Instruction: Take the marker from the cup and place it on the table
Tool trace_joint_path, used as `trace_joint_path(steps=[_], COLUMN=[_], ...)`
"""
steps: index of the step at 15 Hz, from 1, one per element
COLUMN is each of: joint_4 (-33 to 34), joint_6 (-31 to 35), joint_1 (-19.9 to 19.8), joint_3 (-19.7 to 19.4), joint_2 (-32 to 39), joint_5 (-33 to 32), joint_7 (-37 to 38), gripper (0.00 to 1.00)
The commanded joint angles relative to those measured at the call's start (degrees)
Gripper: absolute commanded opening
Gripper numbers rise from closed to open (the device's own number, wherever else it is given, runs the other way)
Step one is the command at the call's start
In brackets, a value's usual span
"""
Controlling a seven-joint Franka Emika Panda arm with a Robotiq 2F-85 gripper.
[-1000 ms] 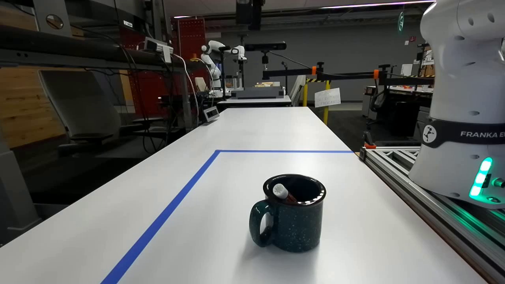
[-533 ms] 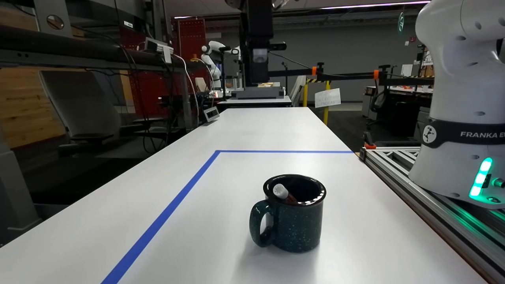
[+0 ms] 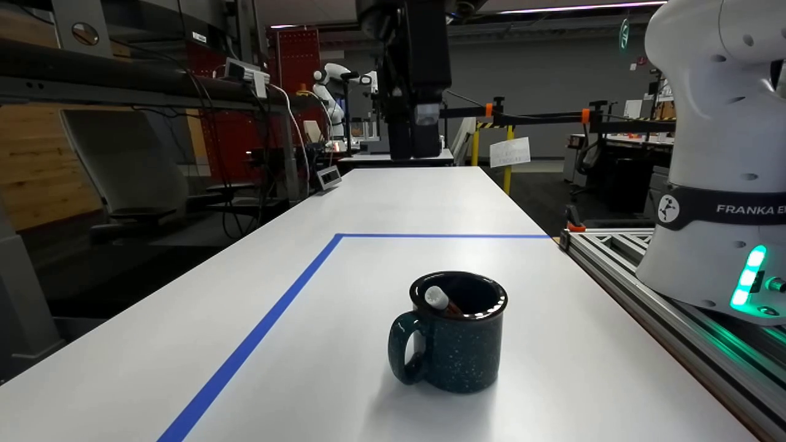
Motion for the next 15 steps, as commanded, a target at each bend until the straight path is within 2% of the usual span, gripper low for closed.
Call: trace_joint_path(steps=[1, 5, 10, 15], joint_4=[-1.5, -4.0, -7.0, -7.9], joint_6=[2.0, 4.2, 10.8, 20.0], joint_1=[0.9, 1.4, 1.0, 2.6], joint_3=[1.1, 3.0, 5.2, 4.0], joint_2=[3.0, 4.8, 5.3, 10.0], joint_5=[-1.9, -6.1, -13.8, -9.1], joint_7=[-2.7, -4.7, -1.2, -5.1], gripper=[1.0, 1.0, 1.0, 1.0])
